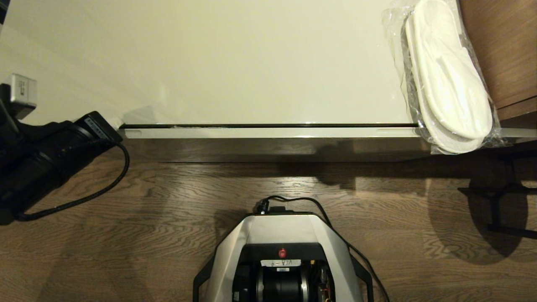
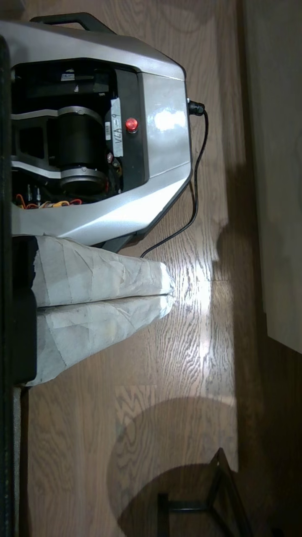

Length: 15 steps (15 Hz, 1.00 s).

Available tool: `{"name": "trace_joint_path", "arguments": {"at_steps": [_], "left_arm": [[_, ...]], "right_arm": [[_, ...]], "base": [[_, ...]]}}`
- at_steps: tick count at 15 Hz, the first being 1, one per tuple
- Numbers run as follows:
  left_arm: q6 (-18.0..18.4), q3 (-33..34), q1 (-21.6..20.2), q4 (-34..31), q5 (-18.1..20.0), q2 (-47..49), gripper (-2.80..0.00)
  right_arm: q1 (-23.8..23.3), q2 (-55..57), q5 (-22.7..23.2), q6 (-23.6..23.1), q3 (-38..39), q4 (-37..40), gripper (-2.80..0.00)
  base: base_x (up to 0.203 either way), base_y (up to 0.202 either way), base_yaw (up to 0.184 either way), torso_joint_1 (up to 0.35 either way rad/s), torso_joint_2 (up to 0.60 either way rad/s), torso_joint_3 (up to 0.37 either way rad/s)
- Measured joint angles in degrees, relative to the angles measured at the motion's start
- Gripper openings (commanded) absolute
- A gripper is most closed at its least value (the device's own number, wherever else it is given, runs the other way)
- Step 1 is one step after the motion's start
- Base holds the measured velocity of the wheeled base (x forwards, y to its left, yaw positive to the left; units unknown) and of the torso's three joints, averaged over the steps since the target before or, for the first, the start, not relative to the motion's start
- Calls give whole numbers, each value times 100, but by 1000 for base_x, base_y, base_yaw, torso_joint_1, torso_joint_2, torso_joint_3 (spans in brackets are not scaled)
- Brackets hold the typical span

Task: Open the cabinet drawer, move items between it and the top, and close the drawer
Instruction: Open the drawer

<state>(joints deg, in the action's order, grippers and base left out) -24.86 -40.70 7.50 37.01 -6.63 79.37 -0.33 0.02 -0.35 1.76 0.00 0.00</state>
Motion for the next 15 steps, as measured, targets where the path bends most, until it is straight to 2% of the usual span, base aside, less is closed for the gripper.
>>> {"name": "trace_joint_path", "arguments": {"at_steps": [3,10,13,15], "left_arm": [[107,121,-1,-39,5,-32,-280],[113,558,-4,-61,108,-37,-280],[91,691,-1,-533,146,-87,-280],[60,698,-6,-1090,270,-189,-280]], "right_arm": [[-5,0,5,0,0,2,-280],[0,0,5,0,0,0,-280],[0,0,0,0,0,0,-280],[-2,0,0,0,0,0,-280]], "base": [[0,0,0,0,0,0],[0,0,0,0,0,0],[0,0,0,0,0,0],[0,0,0,0,0,0]]}}
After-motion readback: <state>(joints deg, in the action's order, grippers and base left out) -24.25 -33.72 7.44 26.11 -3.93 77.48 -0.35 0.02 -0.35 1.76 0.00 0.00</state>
